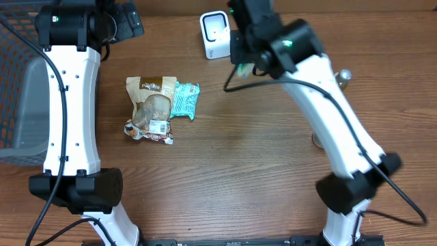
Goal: Scan the item barcode
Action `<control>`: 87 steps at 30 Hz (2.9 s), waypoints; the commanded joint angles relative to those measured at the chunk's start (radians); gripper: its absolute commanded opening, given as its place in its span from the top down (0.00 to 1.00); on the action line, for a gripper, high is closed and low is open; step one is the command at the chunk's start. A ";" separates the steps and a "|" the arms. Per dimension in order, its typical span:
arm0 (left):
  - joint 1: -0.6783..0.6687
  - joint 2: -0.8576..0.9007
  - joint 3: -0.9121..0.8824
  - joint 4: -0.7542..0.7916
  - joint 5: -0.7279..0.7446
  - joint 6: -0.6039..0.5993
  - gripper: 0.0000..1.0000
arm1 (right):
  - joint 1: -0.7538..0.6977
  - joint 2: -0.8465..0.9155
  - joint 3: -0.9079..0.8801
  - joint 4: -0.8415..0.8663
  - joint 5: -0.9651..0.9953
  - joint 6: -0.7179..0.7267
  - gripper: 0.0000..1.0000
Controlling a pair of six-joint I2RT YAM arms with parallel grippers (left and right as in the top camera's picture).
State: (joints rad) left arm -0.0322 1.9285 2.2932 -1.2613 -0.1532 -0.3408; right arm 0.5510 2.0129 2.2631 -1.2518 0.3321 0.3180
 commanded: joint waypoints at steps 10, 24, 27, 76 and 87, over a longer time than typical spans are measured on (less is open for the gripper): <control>-0.001 -0.006 0.019 0.001 -0.003 -0.003 0.01 | -0.006 0.210 0.019 -0.086 0.122 0.098 0.86; -0.001 -0.006 0.019 0.001 -0.003 -0.003 0.00 | -0.350 0.225 -0.064 -0.105 -0.275 0.018 0.78; -0.001 -0.006 0.019 0.001 -0.003 -0.003 0.01 | -0.368 0.225 -0.136 -0.073 -0.274 0.018 0.75; -0.001 -0.006 0.019 0.001 -0.003 -0.003 0.01 | -0.005 0.194 -0.442 -0.091 -0.508 0.145 0.96; -0.001 -0.006 0.019 0.001 -0.003 -0.003 0.01 | 0.101 0.206 -0.497 0.206 -0.355 0.191 0.92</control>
State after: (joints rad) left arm -0.0322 1.9285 2.2932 -1.2613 -0.1535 -0.3408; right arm 0.6338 2.2322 1.7702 -1.0939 -0.1242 0.4946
